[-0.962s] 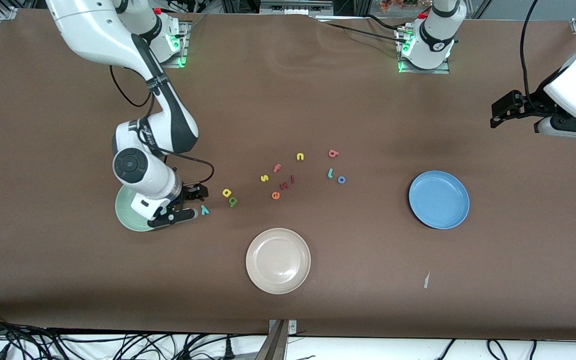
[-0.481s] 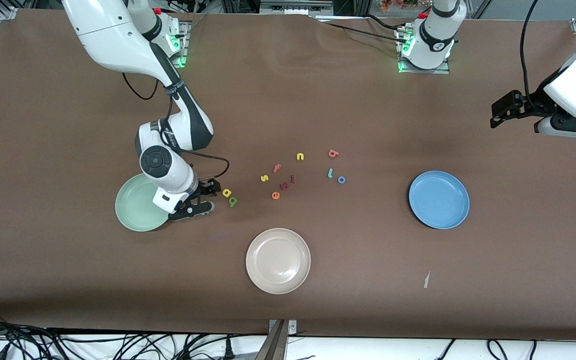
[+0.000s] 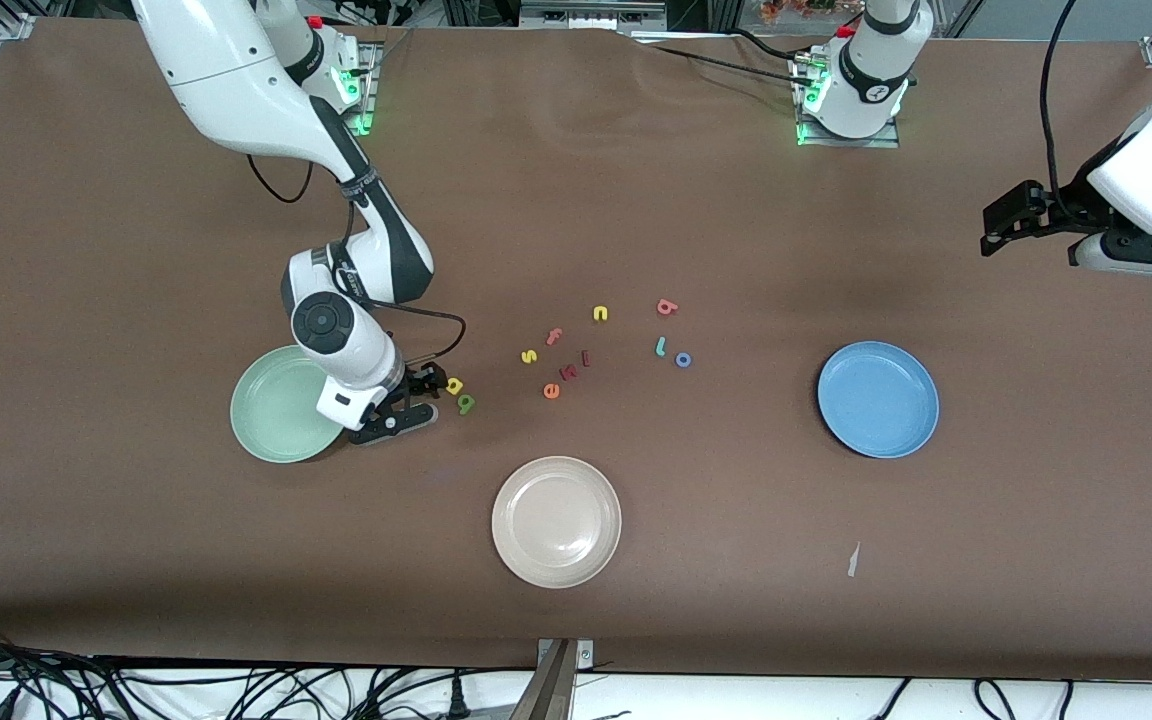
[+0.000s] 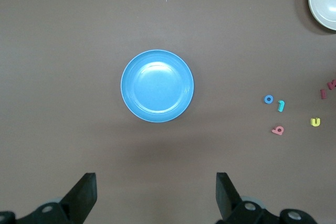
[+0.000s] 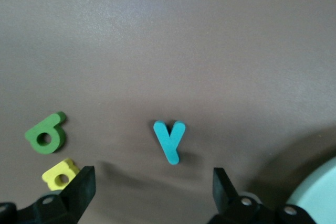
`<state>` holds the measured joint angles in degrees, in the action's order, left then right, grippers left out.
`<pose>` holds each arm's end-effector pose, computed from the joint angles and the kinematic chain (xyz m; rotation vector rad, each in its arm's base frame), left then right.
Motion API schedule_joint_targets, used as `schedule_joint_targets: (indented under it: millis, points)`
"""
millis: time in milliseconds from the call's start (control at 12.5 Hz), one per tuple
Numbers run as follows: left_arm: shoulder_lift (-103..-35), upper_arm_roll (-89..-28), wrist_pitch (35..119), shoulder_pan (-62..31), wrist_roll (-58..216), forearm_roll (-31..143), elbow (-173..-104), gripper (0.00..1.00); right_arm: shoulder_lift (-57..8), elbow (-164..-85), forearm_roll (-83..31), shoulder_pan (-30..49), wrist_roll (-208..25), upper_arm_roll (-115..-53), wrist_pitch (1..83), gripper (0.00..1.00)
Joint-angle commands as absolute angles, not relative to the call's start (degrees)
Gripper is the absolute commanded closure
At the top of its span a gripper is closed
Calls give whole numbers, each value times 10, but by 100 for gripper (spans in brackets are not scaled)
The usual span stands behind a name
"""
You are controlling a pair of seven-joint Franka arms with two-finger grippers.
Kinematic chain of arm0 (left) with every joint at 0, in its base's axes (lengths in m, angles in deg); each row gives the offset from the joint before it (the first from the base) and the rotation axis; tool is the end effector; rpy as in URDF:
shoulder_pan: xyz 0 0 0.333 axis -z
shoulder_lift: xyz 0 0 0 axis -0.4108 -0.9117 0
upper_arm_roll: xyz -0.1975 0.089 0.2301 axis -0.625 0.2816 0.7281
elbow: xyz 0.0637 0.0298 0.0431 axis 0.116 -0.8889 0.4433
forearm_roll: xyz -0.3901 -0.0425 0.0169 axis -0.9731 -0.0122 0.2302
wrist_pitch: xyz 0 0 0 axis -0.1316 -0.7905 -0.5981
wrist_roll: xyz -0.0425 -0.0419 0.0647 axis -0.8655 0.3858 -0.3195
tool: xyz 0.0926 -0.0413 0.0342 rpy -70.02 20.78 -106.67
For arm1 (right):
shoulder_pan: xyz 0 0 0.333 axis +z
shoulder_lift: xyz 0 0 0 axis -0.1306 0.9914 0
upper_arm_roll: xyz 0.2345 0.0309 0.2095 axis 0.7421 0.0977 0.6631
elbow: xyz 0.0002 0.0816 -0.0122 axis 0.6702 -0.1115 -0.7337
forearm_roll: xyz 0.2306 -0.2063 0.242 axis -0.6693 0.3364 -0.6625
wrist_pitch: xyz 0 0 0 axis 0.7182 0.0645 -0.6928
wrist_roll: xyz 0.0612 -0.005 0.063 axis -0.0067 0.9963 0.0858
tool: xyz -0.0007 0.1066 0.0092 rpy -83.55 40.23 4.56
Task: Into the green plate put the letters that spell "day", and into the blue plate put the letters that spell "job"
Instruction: 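Reach the right gripper to the cyan Y and grasp it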
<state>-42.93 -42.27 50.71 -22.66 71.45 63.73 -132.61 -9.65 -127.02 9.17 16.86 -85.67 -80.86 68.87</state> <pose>0.5514 -0.0369 0.6030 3.1166 -0.1341 -0.0533 0.6132 0.2508 0.1806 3.0894 0.5644 0.0583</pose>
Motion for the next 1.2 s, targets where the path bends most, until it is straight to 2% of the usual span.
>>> schedule_joint_targets:
  millis: [0, 241, 642, 1123]
  points:
    - [-434, -427, 495, -229, 704, 633, -1313, 0, -90, -1267, 113, 170, -864, -810, 702, 15]
    - [-434, -433, 481, -230, 706, 632, -1313, 0, -86, -1267, 113, 170, -864, -810, 711, 27]
    - [-434, -434, 481, -229, 705, 633, -1313, 0, -86, -1256, 113, 169, -864, -816, 712, 31]
    - [-434, -435, 480, -229, 706, 633, -1313, 0, -79, -1256, 110, 170, -863, -816, 721, 44]
